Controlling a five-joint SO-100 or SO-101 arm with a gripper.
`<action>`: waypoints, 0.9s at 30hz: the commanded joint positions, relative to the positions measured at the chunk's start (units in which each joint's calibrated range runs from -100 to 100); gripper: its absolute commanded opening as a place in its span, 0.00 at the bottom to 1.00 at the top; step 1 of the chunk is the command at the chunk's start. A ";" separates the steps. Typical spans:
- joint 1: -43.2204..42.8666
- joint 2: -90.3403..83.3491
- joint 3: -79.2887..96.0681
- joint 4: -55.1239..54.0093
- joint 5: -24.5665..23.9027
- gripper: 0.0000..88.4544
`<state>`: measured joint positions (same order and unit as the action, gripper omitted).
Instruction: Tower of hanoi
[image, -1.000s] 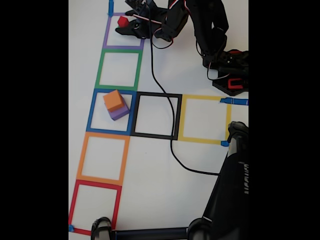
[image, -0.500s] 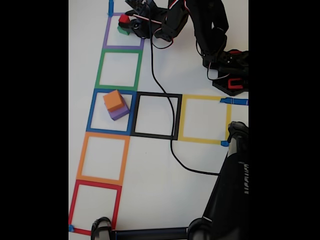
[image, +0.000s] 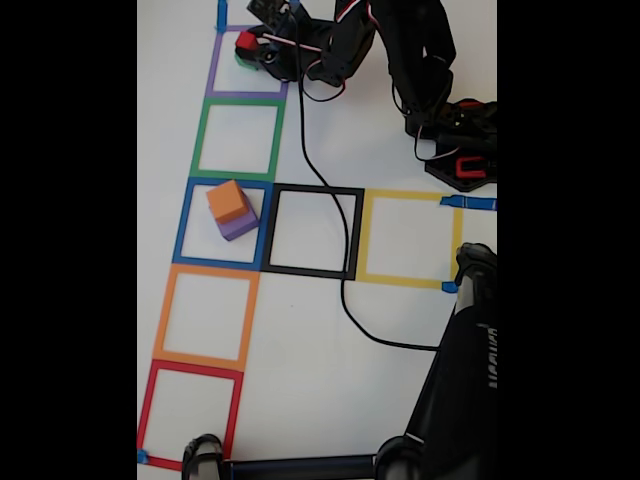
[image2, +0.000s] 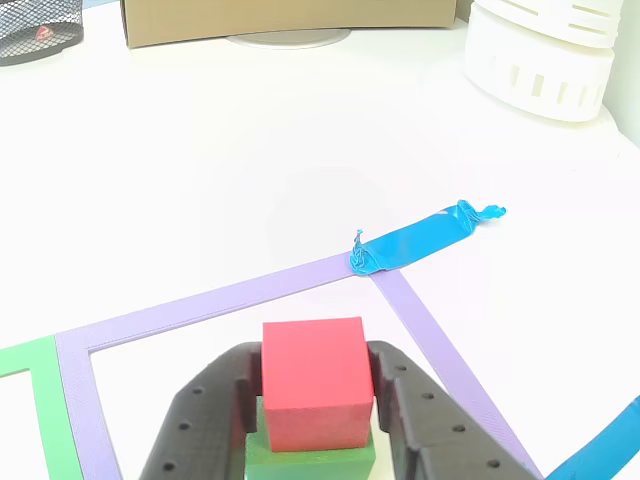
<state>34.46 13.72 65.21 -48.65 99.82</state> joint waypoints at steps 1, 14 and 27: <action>-1.20 -1.57 -1.21 -0.50 0.18 0.01; -4.55 -18.12 0.52 16.50 0.18 0.00; -8.67 -52.03 -25.93 95.13 0.18 0.00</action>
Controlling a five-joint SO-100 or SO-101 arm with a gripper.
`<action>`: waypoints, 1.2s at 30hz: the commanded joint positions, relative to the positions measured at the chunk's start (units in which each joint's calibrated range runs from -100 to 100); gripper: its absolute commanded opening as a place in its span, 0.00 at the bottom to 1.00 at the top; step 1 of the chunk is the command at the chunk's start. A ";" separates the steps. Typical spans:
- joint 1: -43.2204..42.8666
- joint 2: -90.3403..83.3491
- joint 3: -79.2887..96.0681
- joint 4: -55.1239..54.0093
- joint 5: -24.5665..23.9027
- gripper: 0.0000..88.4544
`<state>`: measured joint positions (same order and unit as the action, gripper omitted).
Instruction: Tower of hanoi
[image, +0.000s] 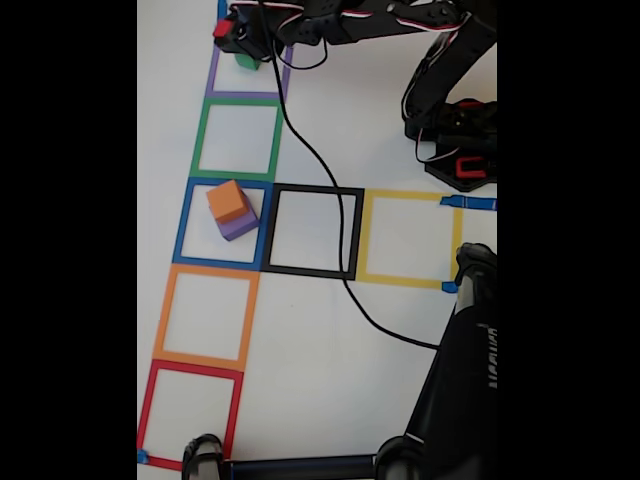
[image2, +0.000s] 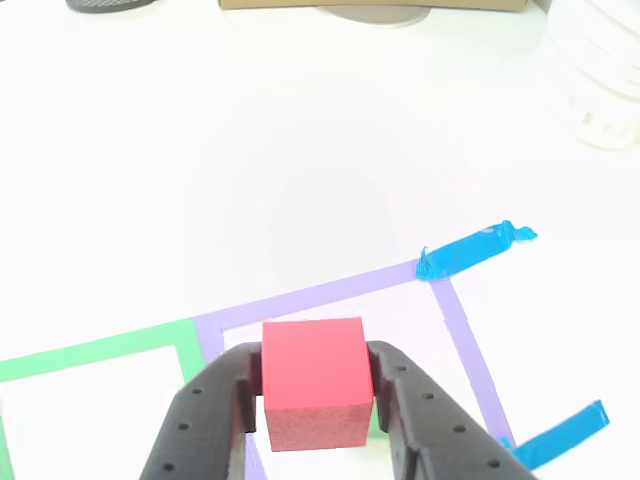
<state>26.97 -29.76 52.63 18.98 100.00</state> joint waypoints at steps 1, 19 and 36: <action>-1.66 -9.20 -17.63 34.05 0.00 0.00; -14.51 -8.23 -60.63 80.29 0.00 0.00; -19.30 -22.76 0.28 28.87 0.00 0.00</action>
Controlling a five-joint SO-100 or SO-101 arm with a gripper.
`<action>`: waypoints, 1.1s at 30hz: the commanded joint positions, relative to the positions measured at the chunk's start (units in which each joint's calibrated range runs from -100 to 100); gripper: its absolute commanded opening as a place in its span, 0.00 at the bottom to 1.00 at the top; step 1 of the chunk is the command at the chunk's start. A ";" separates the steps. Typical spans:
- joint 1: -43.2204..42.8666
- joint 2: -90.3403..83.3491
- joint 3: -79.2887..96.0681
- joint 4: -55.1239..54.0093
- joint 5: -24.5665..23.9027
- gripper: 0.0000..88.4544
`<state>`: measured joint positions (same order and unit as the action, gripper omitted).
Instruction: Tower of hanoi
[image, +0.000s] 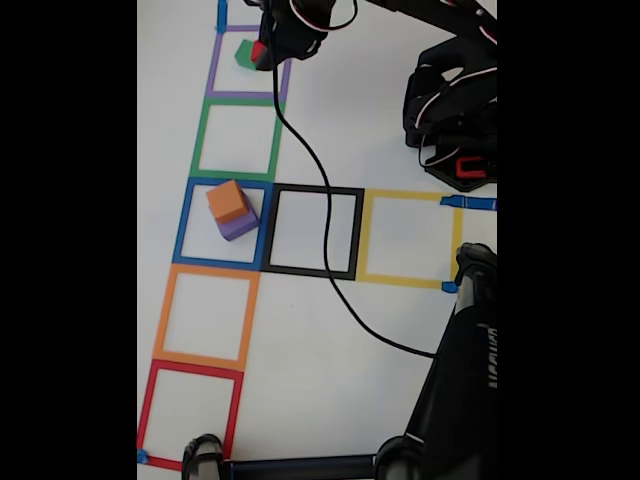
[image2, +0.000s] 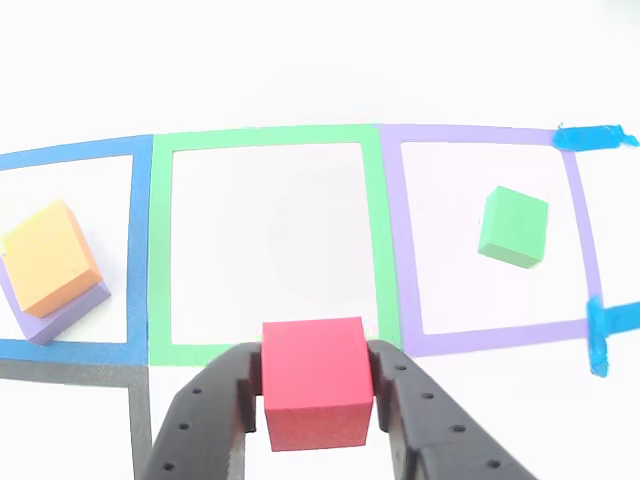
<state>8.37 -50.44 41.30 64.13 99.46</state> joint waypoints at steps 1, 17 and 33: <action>-0.70 -1.43 14.52 -20.48 0.54 0.00; -4.92 29.09 40.61 -91.17 0.54 0.00; -3.67 59.93 36.33 -118.86 0.54 0.00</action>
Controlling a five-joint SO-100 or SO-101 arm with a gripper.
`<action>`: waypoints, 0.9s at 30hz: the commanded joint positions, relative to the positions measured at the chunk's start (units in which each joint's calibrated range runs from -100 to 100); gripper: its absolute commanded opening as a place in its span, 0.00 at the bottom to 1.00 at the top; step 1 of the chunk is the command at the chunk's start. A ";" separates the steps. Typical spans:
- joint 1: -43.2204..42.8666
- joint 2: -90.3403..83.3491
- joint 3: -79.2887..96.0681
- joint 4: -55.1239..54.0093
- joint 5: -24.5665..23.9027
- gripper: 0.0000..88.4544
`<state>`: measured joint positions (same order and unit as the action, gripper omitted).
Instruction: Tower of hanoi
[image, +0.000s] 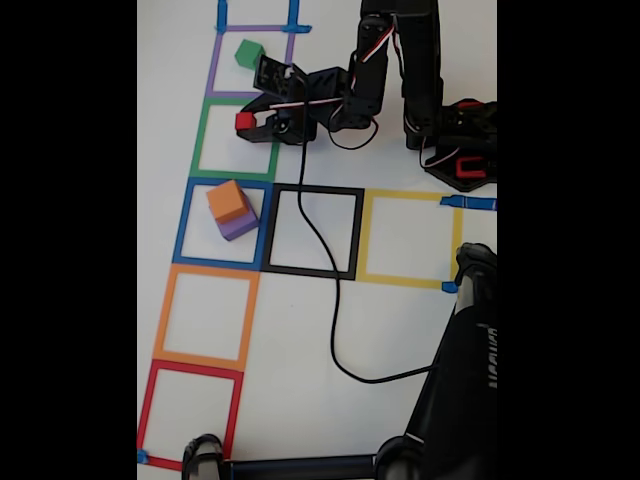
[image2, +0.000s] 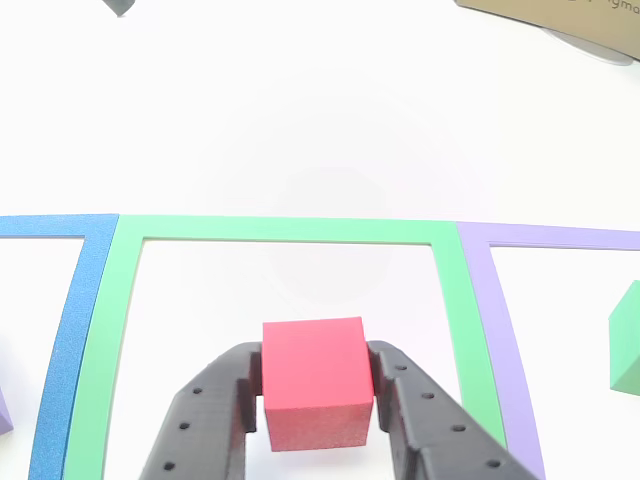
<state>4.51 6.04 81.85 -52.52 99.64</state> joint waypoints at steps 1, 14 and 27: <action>0.19 4.42 -5.12 -2.30 0.36 0.00; 0.10 12.17 -7.67 -7.16 0.36 0.07; 0.67 11.53 -8.30 -8.70 0.36 0.18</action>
<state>5.09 18.62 74.68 -59.13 99.64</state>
